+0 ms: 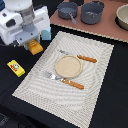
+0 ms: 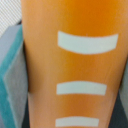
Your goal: Place the bread, butter, and milk from the table onto the serving area.
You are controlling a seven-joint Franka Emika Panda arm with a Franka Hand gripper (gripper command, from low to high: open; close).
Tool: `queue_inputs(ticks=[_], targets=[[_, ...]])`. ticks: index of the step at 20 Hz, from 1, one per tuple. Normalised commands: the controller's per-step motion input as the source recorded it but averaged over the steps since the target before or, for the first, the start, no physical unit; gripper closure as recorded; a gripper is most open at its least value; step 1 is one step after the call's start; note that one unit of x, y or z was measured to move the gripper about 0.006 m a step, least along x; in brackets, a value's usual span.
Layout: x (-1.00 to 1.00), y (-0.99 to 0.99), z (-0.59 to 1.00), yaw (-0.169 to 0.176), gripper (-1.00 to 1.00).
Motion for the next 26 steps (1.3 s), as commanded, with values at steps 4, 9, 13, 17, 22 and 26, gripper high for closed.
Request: queue_inputs(ticks=[4, 9, 13, 17, 22, 26], targets=[[0.94, -0.11, 0.19, -0.095, 1.00], [0.97, -0.10, 0.16, -0.051, 1.00], [1.00, 0.00, 0.49, 0.000, 1.00], [1.00, 0.00, 0.57, 0.000, 1.00], [0.99, 0.00, 0.62, 0.004, 1.00], [0.91, 0.00, 0.36, 0.020, 1.00]])
